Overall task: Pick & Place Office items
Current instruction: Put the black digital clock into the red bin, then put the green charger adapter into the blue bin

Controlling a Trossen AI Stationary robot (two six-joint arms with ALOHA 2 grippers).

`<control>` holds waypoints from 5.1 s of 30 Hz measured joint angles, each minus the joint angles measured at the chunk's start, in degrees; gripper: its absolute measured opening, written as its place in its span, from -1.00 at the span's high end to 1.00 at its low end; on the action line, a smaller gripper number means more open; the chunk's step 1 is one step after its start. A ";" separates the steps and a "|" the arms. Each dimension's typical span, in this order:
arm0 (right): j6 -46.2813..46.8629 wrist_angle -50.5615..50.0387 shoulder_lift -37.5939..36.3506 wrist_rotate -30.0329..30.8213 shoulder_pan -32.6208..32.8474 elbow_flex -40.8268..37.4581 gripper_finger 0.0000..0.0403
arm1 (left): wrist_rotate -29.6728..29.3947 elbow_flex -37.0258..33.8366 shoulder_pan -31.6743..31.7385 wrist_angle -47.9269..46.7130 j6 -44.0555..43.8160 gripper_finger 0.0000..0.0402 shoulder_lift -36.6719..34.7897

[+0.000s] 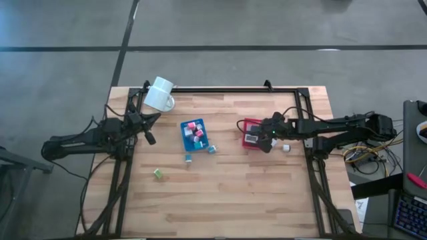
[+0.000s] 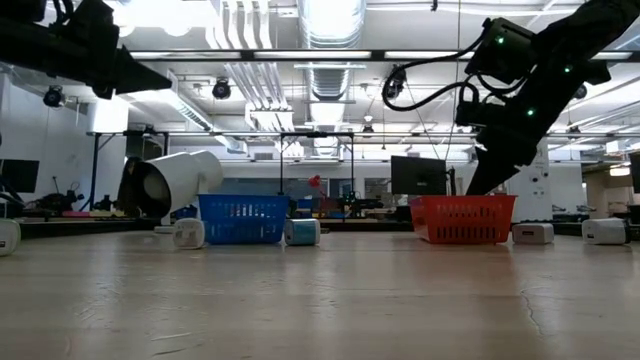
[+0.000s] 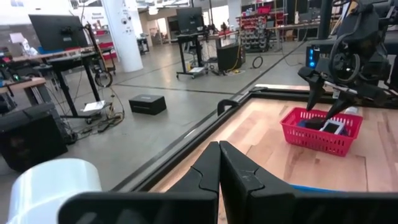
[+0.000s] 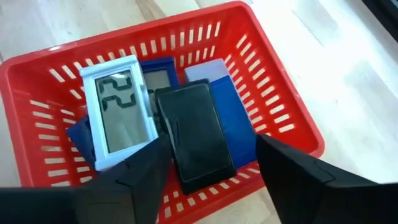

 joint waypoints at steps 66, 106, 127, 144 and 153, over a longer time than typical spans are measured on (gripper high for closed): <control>-8.02 9.87 -64.57 -3.41 8.94 -24.43 0.96 | 11.45 -0.02 0.09 9.89 6.62 0.98 8.37; -4.31 13.05 -52.97 3.49 5.94 -17.48 0.88 | 9.92 0.00 0.09 12.91 7.36 0.96 10.50; 5.36 -33.13 -18.84 6.49 7.13 13.83 0.88 | 9.97 0.02 0.09 12.06 6.22 0.95 10.56; 9.90 -33.69 -15.54 1.29 7.13 10.18 0.02 | 9.99 0.02 0.09 13.57 6.84 0.94 10.58; 4.78 -13.11 -24.39 1.22 10.99 4.27 -0.04 | 9.99 0.02 0.09 13.72 6.54 0.94 10.60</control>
